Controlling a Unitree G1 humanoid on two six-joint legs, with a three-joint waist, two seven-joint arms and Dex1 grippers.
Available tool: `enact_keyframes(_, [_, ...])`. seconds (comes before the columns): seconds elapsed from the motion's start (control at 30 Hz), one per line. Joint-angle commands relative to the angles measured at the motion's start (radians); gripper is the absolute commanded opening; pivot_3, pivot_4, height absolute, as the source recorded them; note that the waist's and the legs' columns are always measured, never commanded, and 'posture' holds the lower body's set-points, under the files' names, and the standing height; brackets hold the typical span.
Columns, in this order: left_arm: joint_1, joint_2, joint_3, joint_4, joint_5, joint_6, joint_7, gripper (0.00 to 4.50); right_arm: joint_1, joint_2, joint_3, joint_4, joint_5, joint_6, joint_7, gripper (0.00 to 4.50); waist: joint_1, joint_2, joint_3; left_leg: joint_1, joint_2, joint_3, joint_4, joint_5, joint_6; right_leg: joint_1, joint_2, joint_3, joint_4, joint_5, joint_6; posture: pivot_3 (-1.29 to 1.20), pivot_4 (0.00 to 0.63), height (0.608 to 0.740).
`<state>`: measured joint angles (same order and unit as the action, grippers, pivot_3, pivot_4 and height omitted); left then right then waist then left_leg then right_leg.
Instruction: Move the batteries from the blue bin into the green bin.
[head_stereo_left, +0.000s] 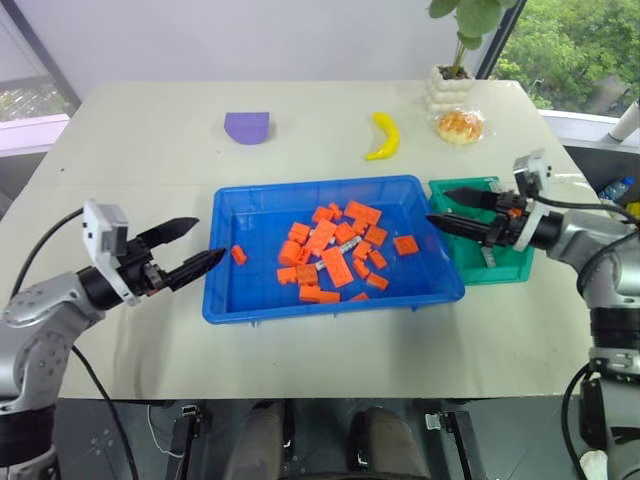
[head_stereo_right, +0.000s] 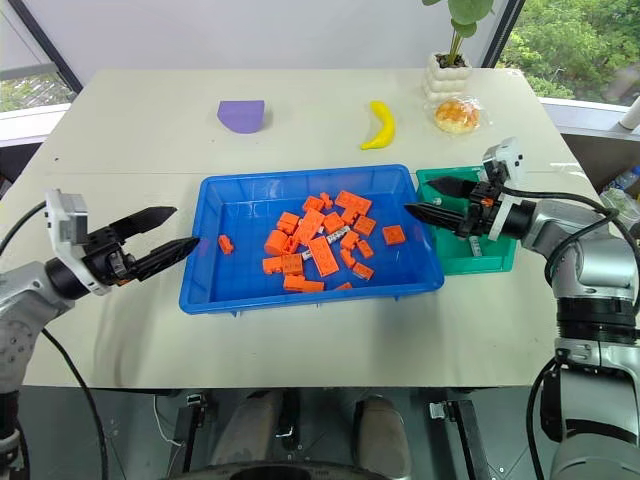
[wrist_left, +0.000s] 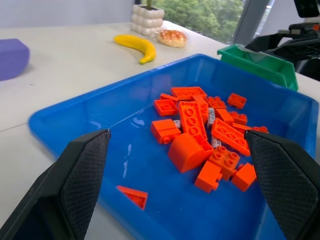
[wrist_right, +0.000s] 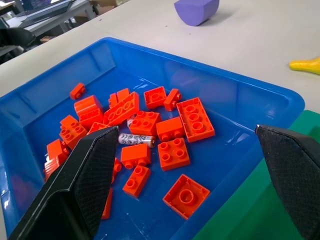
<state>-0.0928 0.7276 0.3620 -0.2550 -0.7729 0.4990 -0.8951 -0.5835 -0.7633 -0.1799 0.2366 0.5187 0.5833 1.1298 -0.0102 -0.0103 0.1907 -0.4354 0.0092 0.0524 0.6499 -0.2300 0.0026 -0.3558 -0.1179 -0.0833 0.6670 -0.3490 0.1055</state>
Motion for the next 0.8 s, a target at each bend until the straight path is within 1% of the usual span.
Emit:
enact_keyframes(0.03, [-0.022, 0.000, 0.000, -0.003, 0.007, -0.022, -0.014, 4.50, 0.004, -0.003, -0.028, -0.042, 0.021, -0.008, -0.005, 4.48, 0.000, 0.000, 0.000, 0.000, 0.000, 0.000, 0.000, 0.000, 0.000, 0.000, 0.000, 0.000, 0.000, 0.000, 0.000, 0.00, 0.150, 0.739])
enact_keyframes(0.4, [-0.037, -0.011, -0.005, -0.005, 0.010, -0.018, -0.007, 4.50, -0.001, -0.003, -0.020, -0.050, 0.015, -0.016, -0.008, 4.48, 0.000, 0.000, 0.000, 0.000, 0.000, 0.000, 0.000, 0.000, 0.000, 0.000, 0.000, 0.000, 0.000, 0.000, 0.000, 0.00, 0.150, 0.739])
enact_keyframes(0.8, [-0.040, -0.025, -0.003, -0.009, 0.019, -0.024, 0.007, 4.50, -0.041, 0.011, 0.004, -0.051, 0.010, -0.029, -0.010, 4.48, 0.000, 0.000, 0.000, 0.000, 0.000, 0.000, 0.000, 0.000, 0.000, 0.000, 0.000, 0.000, 0.000, 0.000, 0.000, 0.00, 0.150, 0.739])
